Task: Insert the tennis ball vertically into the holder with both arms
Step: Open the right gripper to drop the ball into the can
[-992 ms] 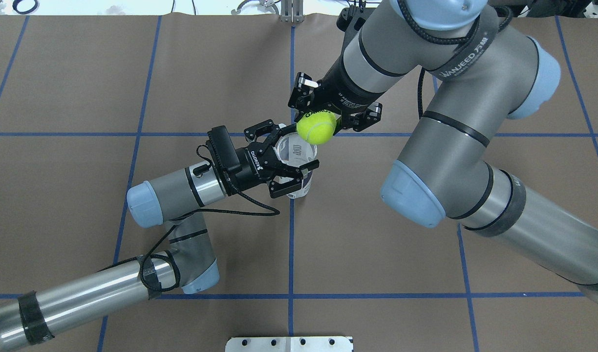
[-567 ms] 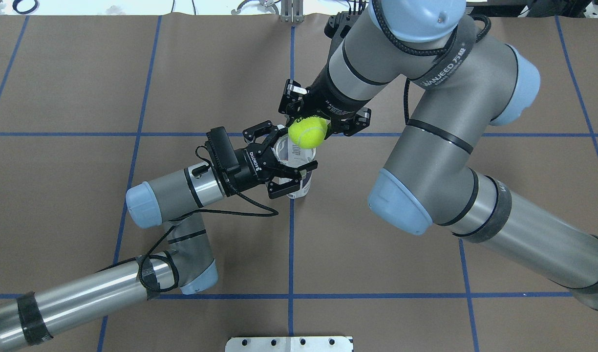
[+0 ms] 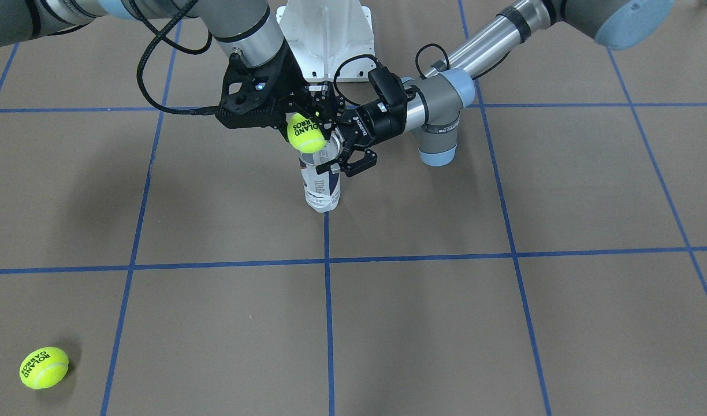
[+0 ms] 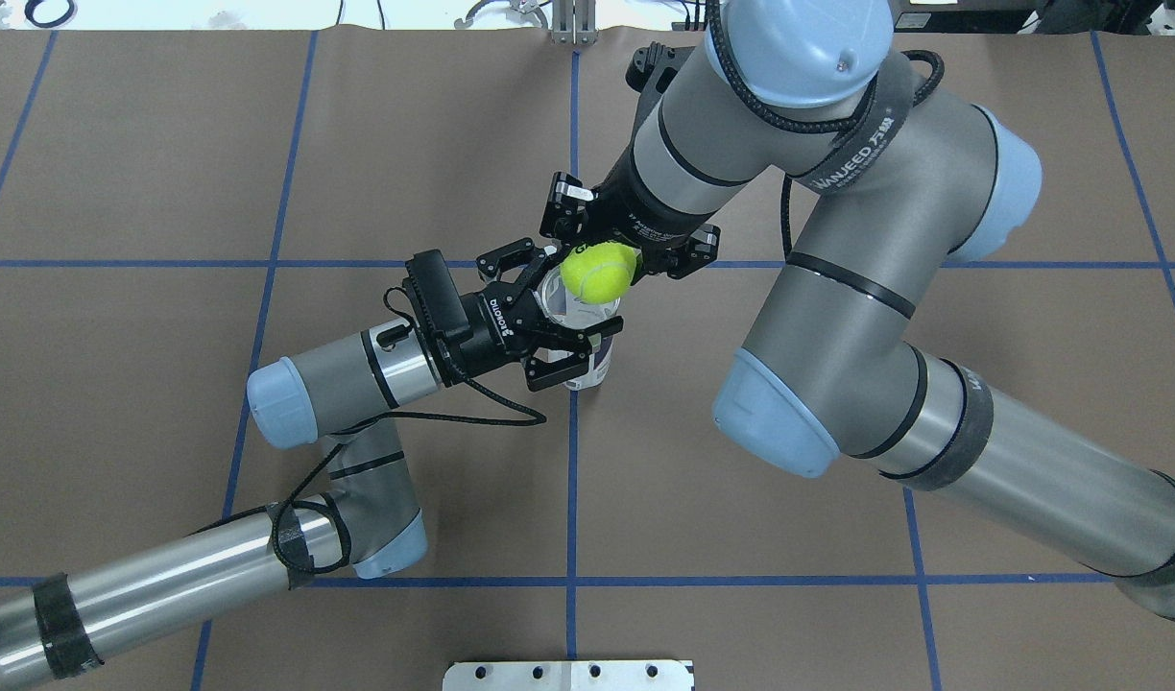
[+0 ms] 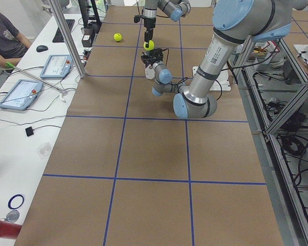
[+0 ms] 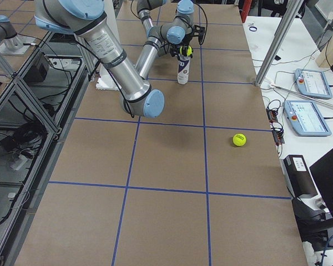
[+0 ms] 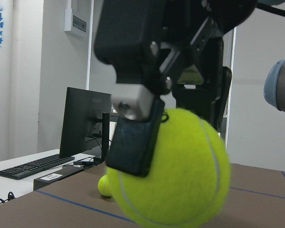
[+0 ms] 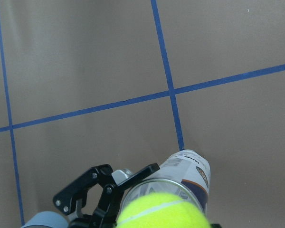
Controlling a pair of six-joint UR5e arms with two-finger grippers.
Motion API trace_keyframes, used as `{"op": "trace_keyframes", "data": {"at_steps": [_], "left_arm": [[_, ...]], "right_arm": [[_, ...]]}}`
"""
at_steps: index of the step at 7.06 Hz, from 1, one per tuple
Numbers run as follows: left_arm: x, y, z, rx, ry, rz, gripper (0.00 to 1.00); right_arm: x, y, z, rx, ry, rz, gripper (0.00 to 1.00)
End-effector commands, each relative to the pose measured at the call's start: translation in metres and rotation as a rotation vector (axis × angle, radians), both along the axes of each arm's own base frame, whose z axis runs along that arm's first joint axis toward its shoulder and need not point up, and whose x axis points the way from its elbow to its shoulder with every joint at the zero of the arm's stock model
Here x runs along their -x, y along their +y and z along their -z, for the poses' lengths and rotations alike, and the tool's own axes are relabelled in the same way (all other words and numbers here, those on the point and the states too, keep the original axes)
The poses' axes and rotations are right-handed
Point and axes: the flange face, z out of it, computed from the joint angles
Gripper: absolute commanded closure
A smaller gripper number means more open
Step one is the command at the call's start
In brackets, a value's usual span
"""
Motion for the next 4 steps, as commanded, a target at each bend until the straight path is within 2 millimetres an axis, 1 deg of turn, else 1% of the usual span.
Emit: {"op": "trace_keyframes", "data": {"at_steps": [1,3,4], "left_arm": [[0.0002,-0.0002,-0.0007,-0.001,-0.002,0.001,0.13],[0.0002,-0.0002,-0.0007,-0.001,-0.002,0.001,0.13],[0.0001,-0.0003,0.0003,-0.001,0.0,0.001,0.13]], "right_arm": [[0.0052,0.0018,-0.001,0.0,0.005,0.003,1.0],[0.0079,0.0041,-0.0011,-0.002,0.007,0.005,1.0],[0.0093,0.0054,-0.0011,-0.002,0.007,0.008,0.86]]}}
